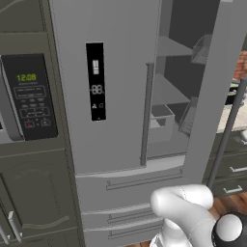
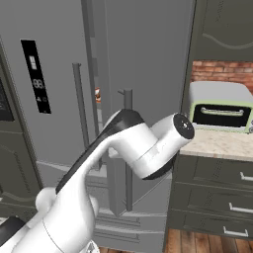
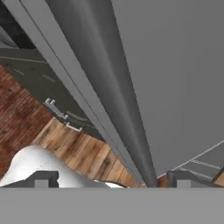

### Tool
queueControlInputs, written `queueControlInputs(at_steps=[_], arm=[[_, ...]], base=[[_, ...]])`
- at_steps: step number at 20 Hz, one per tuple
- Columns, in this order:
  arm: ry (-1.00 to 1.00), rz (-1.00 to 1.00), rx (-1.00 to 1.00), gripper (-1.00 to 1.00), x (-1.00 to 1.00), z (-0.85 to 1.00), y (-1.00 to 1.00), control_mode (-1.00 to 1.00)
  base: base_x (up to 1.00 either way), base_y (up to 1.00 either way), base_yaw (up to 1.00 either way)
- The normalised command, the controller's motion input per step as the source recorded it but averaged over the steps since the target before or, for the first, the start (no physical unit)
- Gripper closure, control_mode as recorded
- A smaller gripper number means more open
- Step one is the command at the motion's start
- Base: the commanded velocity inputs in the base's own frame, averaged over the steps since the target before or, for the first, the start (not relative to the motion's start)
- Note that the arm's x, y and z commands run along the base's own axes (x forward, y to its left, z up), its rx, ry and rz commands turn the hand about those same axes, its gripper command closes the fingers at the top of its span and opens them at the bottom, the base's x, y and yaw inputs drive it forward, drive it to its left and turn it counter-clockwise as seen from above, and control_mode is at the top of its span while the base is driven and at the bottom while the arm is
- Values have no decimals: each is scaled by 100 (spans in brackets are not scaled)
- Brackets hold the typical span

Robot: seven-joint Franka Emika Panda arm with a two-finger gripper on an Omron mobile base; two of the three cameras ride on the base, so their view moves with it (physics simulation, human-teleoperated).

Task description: Retrieve the chicken drumstick from the fridge and place it on the saucepan with marinade on the stove.

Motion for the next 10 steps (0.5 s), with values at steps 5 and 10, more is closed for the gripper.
queueControlInputs(at_steps=[5, 10], arm=[[-2, -5, -29, -100, -61, 72, 12, -100], [-6, -21, -43, -100, -61, 34, 17, -100]], base=[[0, 0, 0], [0, 0, 0]])
